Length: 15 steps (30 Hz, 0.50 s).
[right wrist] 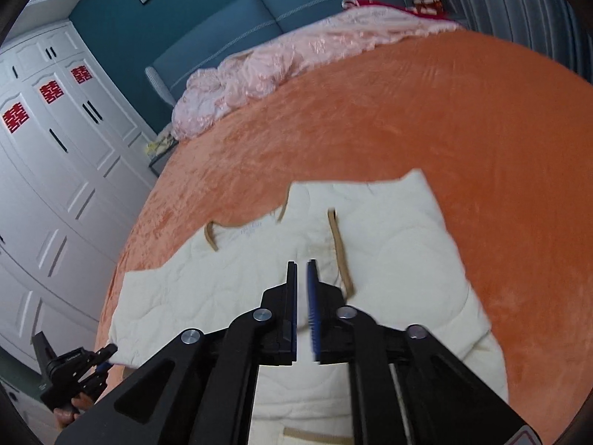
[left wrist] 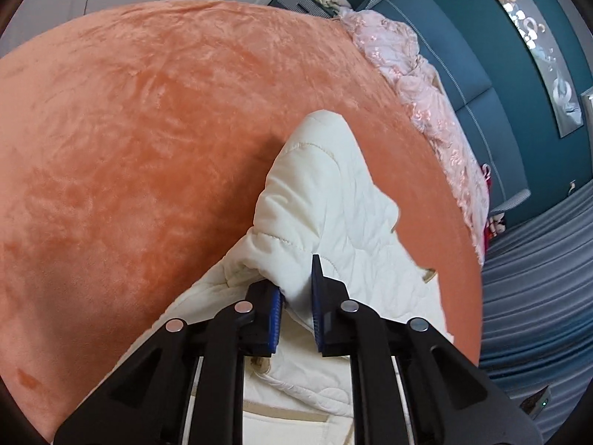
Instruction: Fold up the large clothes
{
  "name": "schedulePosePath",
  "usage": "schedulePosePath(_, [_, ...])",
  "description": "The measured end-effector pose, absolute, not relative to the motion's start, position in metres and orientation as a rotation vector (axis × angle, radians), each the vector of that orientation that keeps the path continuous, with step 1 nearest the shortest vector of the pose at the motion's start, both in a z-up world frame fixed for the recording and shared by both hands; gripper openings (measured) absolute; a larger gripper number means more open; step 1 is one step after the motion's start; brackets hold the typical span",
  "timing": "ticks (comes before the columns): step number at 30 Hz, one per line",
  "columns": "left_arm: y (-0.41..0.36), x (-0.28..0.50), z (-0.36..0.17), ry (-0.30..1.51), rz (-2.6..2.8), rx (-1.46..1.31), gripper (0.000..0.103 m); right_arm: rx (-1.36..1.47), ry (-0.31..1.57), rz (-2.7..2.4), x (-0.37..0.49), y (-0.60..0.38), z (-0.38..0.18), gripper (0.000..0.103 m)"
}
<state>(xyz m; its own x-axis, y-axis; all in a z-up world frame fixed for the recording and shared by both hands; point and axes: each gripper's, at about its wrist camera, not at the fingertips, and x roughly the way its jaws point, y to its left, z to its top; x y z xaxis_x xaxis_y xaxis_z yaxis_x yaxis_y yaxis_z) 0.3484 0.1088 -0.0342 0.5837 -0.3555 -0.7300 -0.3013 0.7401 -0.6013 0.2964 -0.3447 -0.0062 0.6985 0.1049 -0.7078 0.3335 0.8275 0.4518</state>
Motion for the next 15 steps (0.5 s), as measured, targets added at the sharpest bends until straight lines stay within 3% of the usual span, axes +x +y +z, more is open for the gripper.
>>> schedulePosePath(5, [0.106,0.351,-0.048,1.015,-0.037,-0.81,0.013,0.731,0.904,-0.128,0.309,-0.341,-0.062,0.033])
schedulePosePath(7, [0.102,0.352,-0.047,1.02,-0.034,-0.778,0.013,0.757,0.9,-0.128,0.321,-0.339,-0.071,0.047])
schedulePosePath(8, [0.102,0.353,-0.048,1.023,-0.032,-0.773,0.013,0.763,0.898,-0.129,0.328,-0.338,-0.074,0.047])
schedulePosePath(9, [0.1,0.354,-0.048,1.027,-0.032,-0.769,0.012,0.77,0.901,-0.132,0.335,-0.338,-0.077,0.044])
schedulePosePath(11, [0.1,0.356,-0.047,1.032,-0.034,-0.761,0.011,0.776,0.879,-0.12,0.343,-0.338,-0.07,0.011])
schedulePosePath(12, [0.1,0.356,-0.044,1.027,-0.042,-0.756,0.01,0.779,0.851,-0.105,0.342,-0.339,-0.06,0.006])
schedulePosePath(15, [0.098,0.352,-0.028,0.989,-0.097,-0.735,0.009,0.706,0.721,-0.1,0.321,-0.34,-0.014,0.005])
